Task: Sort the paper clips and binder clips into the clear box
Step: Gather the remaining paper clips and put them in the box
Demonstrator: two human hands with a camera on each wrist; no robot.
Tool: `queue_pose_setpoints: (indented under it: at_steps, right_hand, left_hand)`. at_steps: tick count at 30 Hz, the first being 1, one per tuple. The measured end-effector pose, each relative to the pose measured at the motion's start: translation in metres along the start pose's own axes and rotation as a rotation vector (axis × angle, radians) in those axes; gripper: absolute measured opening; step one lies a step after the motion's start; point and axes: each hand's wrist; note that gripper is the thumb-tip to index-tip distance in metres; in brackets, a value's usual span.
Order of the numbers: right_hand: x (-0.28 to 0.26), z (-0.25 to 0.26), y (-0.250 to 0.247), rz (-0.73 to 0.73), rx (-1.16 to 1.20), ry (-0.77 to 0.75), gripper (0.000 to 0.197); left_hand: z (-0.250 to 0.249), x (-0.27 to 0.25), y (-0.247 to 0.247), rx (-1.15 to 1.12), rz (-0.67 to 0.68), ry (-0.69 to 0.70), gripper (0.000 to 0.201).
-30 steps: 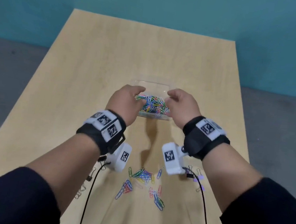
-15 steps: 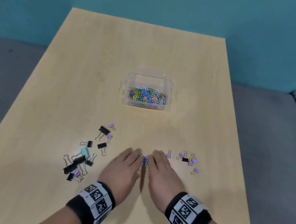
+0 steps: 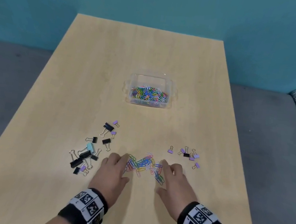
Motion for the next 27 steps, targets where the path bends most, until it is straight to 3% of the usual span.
queue_pose_setpoints:
  at_steps: [5,10,19,27]
  right_hand:
    - [0.037,0.016,0.01,-0.124,-0.01,-0.088,0.058]
    - [0.07,0.028,0.003,-0.138,-0.043,-0.136,0.026]
    - [0.073,0.024,-0.007,-0.064,-0.164,-0.212,0.028]
    - [0.068,0.018,-0.018,-0.005,-0.202,-0.214,0.02]
  left_hand:
    - [-0.022,0.024,0.007,0.0,-0.035,0.008,0.055]
    - [-0.033,0.049,0.01,0.037,-0.08,0.053,0.022]
    - [-0.03,0.056,0.006,0.089,-0.092,0.081,0.007]
    - [-0.023,0.052,0.002,0.003,-0.059,0.045,0.012]
Point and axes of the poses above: each hand's wrist, its own x-axis towards the middle knuckle, its own y-axis out of the palm, z = x × y, and after that the axes turned 7 degrees about -y, right-handed
